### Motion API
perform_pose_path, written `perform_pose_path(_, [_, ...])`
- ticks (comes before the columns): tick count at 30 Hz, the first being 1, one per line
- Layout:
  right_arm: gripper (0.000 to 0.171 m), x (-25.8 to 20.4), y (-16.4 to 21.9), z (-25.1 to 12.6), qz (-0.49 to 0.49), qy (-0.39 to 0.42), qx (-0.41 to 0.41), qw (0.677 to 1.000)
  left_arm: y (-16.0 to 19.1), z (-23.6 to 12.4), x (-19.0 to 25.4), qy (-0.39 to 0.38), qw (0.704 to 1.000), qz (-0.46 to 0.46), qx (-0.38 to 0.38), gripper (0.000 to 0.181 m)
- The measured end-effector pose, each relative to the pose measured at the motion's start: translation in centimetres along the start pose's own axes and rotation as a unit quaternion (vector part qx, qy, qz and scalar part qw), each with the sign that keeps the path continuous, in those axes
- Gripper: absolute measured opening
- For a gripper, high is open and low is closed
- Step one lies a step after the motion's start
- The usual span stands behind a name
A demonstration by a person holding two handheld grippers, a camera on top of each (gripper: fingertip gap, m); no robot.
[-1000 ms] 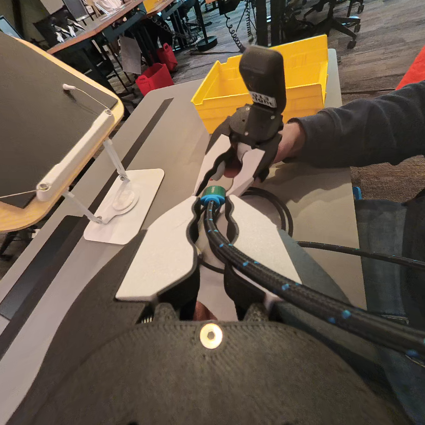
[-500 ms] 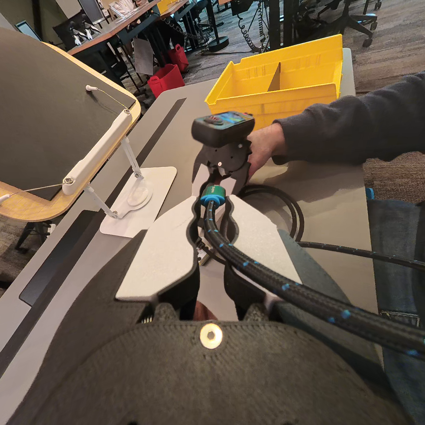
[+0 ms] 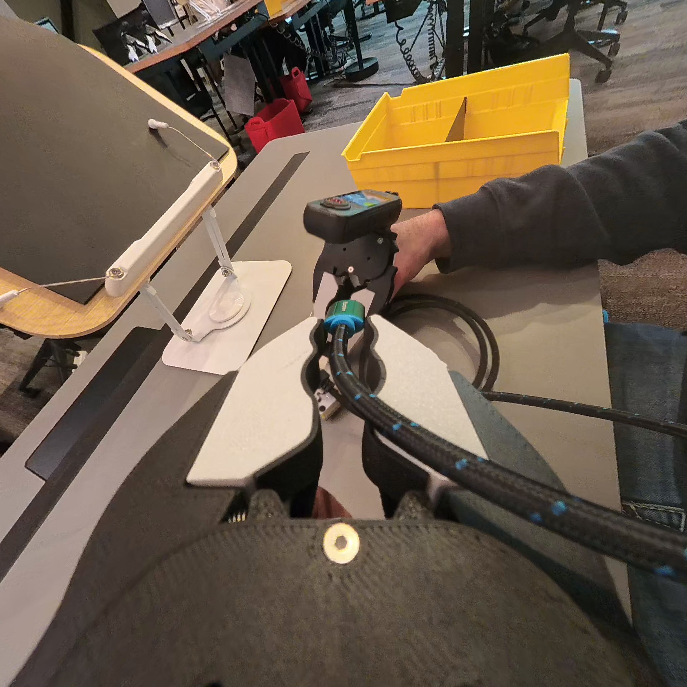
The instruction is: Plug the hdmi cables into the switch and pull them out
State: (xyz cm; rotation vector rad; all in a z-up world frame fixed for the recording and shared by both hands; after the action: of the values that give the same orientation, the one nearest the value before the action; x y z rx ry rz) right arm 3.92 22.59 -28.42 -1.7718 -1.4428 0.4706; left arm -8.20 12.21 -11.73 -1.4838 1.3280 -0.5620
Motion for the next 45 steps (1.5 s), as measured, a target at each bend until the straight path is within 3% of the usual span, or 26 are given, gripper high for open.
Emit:
perform_pose_path(17, [0.02, -0.7, -3.9, -5.8, 0.024, -0.072, 0.208, 0.975, 0.6, -0.4, -1.0, 0.005, 0.997, -0.055, 0.047, 0.019])
perform_pose_path(30, [0.02, -1.6, -5.1, -7.8, 0.008, -0.113, 0.291, 0.95, 1.1, -0.1, -1.0, 0.008, 0.997, -0.058, 0.039, 0.019])
perform_pose_path(45, [0.02, -2.5, -5.5, -8.4, -0.01, -0.139, 0.309, 0.941, 1.4, 0.5, -1.1, 0.001, 0.997, -0.062, 0.044, 0.019])
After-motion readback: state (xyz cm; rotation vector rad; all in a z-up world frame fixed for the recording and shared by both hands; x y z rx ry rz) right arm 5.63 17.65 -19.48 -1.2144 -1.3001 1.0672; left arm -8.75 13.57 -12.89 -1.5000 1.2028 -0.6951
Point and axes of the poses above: each gripper's, where its closed fingertips meet, z out along the fingers, y out of its underside, x = y × z across the jaws, the point moved 4 cm from there along -z, back along the fingers, and after that the axes turned 1 degree about y, right-handed, at the moved point
